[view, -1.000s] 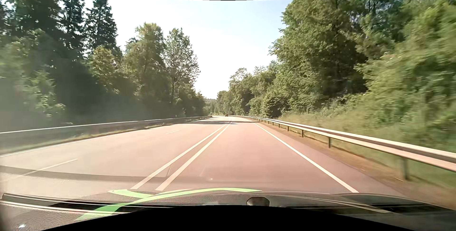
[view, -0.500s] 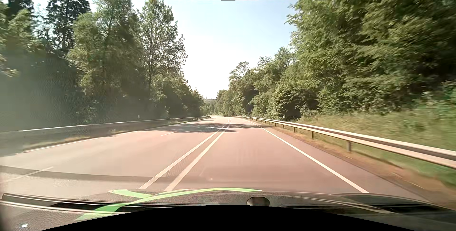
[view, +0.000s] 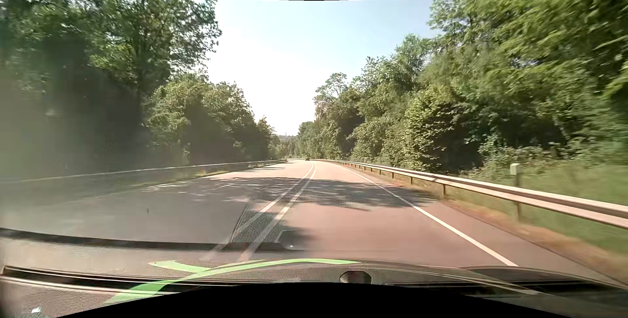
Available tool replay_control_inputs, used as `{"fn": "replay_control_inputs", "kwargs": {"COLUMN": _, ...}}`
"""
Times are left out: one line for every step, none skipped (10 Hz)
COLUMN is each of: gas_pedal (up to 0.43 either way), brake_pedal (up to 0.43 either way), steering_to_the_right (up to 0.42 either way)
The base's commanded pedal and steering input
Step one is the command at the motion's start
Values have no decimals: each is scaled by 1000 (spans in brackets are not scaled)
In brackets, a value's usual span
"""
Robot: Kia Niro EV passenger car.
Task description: Follow the waypoints while adhering to traffic rules and regulations
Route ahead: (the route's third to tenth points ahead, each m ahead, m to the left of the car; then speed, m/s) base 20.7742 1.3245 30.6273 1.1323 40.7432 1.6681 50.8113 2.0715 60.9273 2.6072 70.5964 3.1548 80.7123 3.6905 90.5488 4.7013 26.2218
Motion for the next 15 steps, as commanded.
{"fn": "replay_control_inputs", "kwargs": {"gas_pedal": 110, "brake_pedal": 0, "steering_to_the_right": -3}}
{"fn": "replay_control_inputs", "kwargs": {"gas_pedal": 110, "brake_pedal": 0, "steering_to_the_right": -4}}
{"fn": "replay_control_inputs", "kwargs": {"gas_pedal": 110, "brake_pedal": 0, "steering_to_the_right": -4}}
{"fn": "replay_control_inputs", "kwargs": {"gas_pedal": 110, "brake_pedal": 0, "steering_to_the_right": -4}}
{"fn": "replay_control_inputs", "kwargs": {"gas_pedal": 110, "brake_pedal": 0, "steering_to_the_right": -5}}
{"fn": "replay_control_inputs", "kwargs": {"gas_pedal": 110, "brake_pedal": 0, "steering_to_the_right": -5}}
{"fn": "replay_control_inputs", "kwargs": {"gas_pedal": 118, "brake_pedal": 0, "steering_to_the_right": -6}}
{"fn": "replay_control_inputs", "kwargs": {"gas_pedal": 118, "brake_pedal": 0, "steering_to_the_right": -7}}
{"fn": "replay_control_inputs", "kwargs": {"gas_pedal": 110, "brake_pedal": 0, "steering_to_the_right": -8}}
{"fn": "replay_control_inputs", "kwargs": {"gas_pedal": 110, "brake_pedal": 0, "steering_to_the_right": -8}}
{"fn": "replay_control_inputs", "kwargs": {"gas_pedal": 110, "brake_pedal": 0, "steering_to_the_right": -7}}
{"fn": "replay_control_inputs", "kwargs": {"gas_pedal": 118, "brake_pedal": 0, "steering_to_the_right": -8}}
{"fn": "replay_control_inputs", "kwargs": {"gas_pedal": 118, "brake_pedal": 0, "steering_to_the_right": -8}}
{"fn": "replay_control_inputs", "kwargs": {"gas_pedal": 110, "brake_pedal": 0, "steering_to_the_right": -8}}
{"fn": "replay_control_inputs", "kwargs": {"gas_pedal": 87, "brake_pedal": 0, "steering_to_the_right": -8}}
